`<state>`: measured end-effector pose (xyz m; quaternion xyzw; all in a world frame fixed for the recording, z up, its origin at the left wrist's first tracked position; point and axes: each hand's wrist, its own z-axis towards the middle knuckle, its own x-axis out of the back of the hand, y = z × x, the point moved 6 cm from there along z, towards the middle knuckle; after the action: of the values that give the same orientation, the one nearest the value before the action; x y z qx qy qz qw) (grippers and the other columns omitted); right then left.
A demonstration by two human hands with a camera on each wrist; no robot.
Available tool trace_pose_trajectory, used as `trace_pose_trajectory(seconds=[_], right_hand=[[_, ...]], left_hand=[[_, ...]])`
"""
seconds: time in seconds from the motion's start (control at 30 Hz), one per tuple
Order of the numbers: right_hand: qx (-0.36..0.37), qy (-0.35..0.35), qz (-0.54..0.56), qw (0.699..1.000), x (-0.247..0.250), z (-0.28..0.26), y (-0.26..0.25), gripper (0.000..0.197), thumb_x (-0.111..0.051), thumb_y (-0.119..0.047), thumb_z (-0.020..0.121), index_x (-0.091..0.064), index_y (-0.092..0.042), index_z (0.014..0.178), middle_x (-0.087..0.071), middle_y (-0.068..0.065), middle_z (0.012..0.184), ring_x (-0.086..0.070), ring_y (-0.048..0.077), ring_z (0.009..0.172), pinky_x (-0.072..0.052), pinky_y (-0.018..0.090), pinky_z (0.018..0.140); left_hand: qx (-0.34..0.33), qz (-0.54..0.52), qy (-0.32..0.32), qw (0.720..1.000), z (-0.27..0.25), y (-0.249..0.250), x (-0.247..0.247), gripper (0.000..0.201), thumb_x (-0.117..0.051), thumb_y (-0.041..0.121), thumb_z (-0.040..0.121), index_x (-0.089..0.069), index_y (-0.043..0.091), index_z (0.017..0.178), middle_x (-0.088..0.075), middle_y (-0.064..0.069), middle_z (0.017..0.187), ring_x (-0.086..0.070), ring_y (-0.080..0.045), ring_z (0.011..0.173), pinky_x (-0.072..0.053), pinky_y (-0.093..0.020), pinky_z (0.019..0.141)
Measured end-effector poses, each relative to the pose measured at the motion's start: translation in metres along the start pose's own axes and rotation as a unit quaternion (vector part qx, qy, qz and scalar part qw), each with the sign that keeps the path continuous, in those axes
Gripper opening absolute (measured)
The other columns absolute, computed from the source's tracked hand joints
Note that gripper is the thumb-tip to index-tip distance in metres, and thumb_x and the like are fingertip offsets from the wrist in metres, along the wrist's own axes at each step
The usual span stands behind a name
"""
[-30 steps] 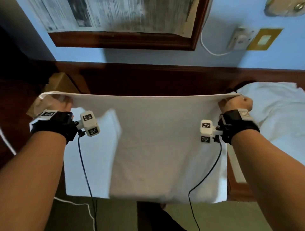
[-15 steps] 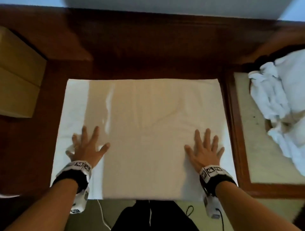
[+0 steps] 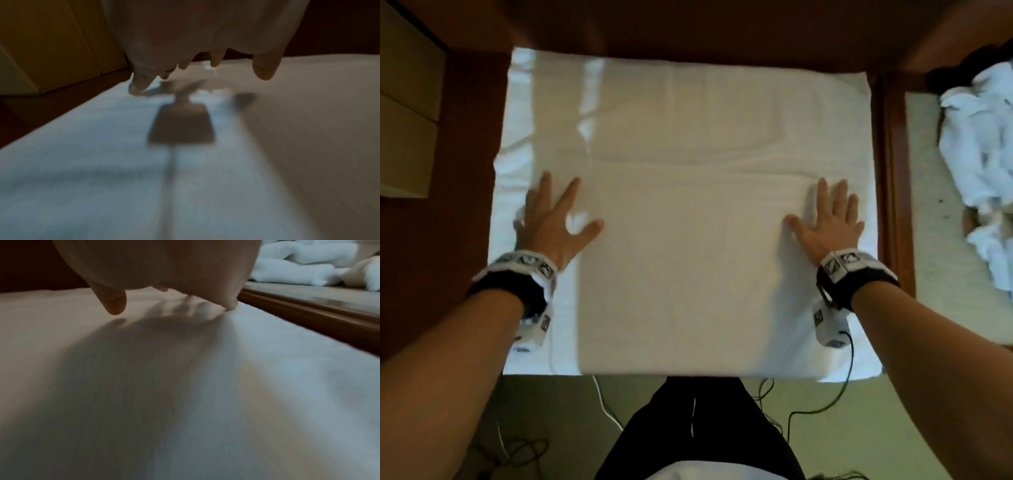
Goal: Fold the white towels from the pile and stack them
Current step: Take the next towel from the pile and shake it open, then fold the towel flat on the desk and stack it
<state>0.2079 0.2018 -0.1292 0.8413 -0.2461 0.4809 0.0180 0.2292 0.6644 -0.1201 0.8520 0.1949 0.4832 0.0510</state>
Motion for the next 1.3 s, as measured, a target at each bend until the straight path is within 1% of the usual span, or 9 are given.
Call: trace_pose_trajectory(seconds=[0.1,0.2,0.43,0.6,0.73,0.9,1.0,1.13,1.3], right_hand=[[0.027,-0.040,-0.050,0.998,-0.029,-0.050,0.016,0.080,-0.030,-0.069,0.094,0.014,-0.039,0.154,0.030,-0.003,0.160,0.024,0.027,0.149,0.003,0.059,0.119],[0.022,-0.076,-0.055,0.995,-0.052,-0.077,0.035,0.080,-0.018,-0.077,0.088,0.023,-0.046,0.149,0.043,-0.011,0.152,0.033,0.024,0.144,0.006,0.061,0.118],[0.015,-0.042,-0.068,0.997,-0.027,-0.012,0.011,0.080,-0.023,-0.077,0.089,0.017,-0.044,0.151,0.036,-0.010,0.156,0.030,0.025,0.146,0.006,0.064,0.115],[0.009,-0.021,-0.037,0.999,-0.010,0.016,-0.011,0.080,-0.031,-0.071,0.092,0.009,-0.041,0.154,0.029,-0.007,0.161,0.025,0.027,0.148,0.006,0.064,0.116],[0.013,-0.017,-0.055,0.998,-0.020,-0.031,0.000,0.079,-0.027,-0.071,0.093,0.011,-0.040,0.154,0.031,0.000,0.160,0.029,0.029,0.147,0.011,0.058,0.118],[0.002,-0.081,-0.066,0.994,-0.062,-0.105,0.040,0.078,-0.014,-0.078,0.089,0.030,-0.047,0.145,0.045,-0.008,0.152,0.034,0.030,0.143,0.005,0.063,0.118],[0.005,-0.077,-0.069,0.995,-0.057,-0.084,0.039,0.078,-0.014,-0.080,0.087,0.033,-0.050,0.141,0.045,-0.008,0.151,0.034,0.030,0.143,0.005,0.064,0.117],[0.014,-0.027,-0.076,0.997,-0.035,-0.028,0.019,0.079,-0.014,-0.081,0.087,0.023,-0.047,0.148,0.036,-0.004,0.158,0.029,0.030,0.146,0.004,0.064,0.116],[0.017,-0.024,-0.070,0.997,-0.015,0.007,0.007,0.079,-0.018,-0.079,0.089,0.016,-0.043,0.152,0.031,-0.002,0.160,0.027,0.031,0.147,0.006,0.062,0.117]], left_hand=[[0.016,0.091,-0.061,0.994,-0.046,-0.021,-0.042,0.087,-0.032,0.084,0.082,0.015,0.055,0.150,0.034,0.009,0.160,0.021,-0.027,0.151,-0.003,-0.067,0.117],[0.025,0.097,-0.081,0.992,-0.064,-0.033,-0.059,0.087,-0.021,0.086,0.078,0.022,0.055,0.148,0.041,0.009,0.156,0.025,-0.028,0.150,-0.003,-0.070,0.116],[0.020,0.125,-0.051,0.991,0.007,-0.015,-0.026,0.084,-0.034,0.081,0.085,0.015,0.057,0.149,0.027,0.011,0.163,0.016,-0.029,0.152,-0.010,-0.072,0.113],[-0.012,0.058,0.000,0.998,0.035,0.000,0.001,0.073,-0.040,0.069,0.094,-0.003,0.050,0.154,0.011,0.010,0.167,0.007,-0.025,0.154,-0.008,-0.066,0.117],[0.006,0.093,-0.032,0.995,-0.015,-0.008,-0.028,0.077,-0.034,0.076,0.090,0.008,0.055,0.151,0.024,0.011,0.164,0.017,-0.023,0.153,0.002,-0.065,0.118],[0.020,0.125,-0.081,0.989,-0.065,-0.039,-0.061,0.079,-0.017,0.085,0.081,0.031,0.061,0.139,0.046,0.011,0.153,0.028,-0.028,0.149,0.002,-0.073,0.114],[0.024,0.141,-0.080,0.987,-0.044,-0.036,-0.050,0.082,-0.018,0.087,0.077,0.029,0.062,0.140,0.041,0.011,0.156,0.026,-0.029,0.149,-0.002,-0.074,0.113],[0.017,0.130,-0.059,0.990,0.008,-0.016,-0.026,0.081,-0.027,0.088,0.080,0.017,0.064,0.143,0.030,0.011,0.161,0.021,-0.029,0.151,-0.002,-0.076,0.111],[0.015,0.126,-0.057,0.990,0.040,0.004,-0.009,0.084,-0.032,0.085,0.084,0.015,0.058,0.148,0.027,0.012,0.162,0.017,-0.026,0.152,-0.003,-0.072,0.114]])
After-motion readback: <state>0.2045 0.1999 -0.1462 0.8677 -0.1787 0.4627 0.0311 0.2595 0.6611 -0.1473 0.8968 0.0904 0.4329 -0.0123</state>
